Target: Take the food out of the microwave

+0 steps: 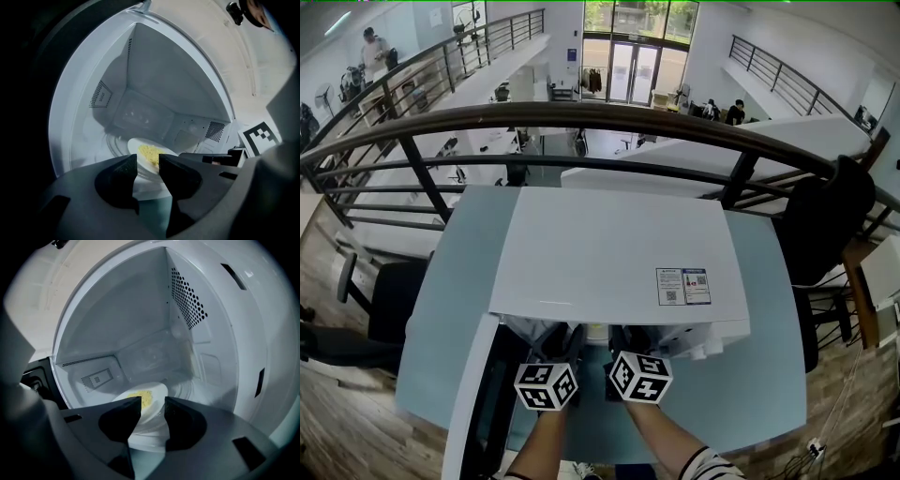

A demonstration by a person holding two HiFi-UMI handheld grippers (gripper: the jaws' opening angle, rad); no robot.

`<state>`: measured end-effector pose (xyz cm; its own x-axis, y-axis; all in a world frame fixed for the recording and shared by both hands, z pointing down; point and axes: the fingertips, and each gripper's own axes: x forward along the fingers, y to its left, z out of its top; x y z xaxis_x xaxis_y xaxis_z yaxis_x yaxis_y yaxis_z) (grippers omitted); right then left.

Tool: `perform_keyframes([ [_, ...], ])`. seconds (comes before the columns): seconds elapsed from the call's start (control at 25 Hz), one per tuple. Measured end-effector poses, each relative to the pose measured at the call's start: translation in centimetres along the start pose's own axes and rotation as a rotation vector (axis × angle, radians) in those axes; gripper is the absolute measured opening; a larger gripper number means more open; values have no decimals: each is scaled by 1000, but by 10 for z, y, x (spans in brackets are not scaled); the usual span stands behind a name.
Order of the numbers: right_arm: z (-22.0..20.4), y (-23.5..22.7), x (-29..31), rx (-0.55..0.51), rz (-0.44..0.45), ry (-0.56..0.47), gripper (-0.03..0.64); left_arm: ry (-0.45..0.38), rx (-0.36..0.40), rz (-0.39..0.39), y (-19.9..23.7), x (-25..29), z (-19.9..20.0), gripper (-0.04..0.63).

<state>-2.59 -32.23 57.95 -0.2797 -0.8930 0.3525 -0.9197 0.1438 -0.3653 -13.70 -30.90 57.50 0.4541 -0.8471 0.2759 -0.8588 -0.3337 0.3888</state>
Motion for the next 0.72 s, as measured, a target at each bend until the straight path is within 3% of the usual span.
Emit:
perform_keyframes([
  [0.72,-7,7,-25,63,33,-24,149,-4,-21,-16,-6,-22,-7,126],
])
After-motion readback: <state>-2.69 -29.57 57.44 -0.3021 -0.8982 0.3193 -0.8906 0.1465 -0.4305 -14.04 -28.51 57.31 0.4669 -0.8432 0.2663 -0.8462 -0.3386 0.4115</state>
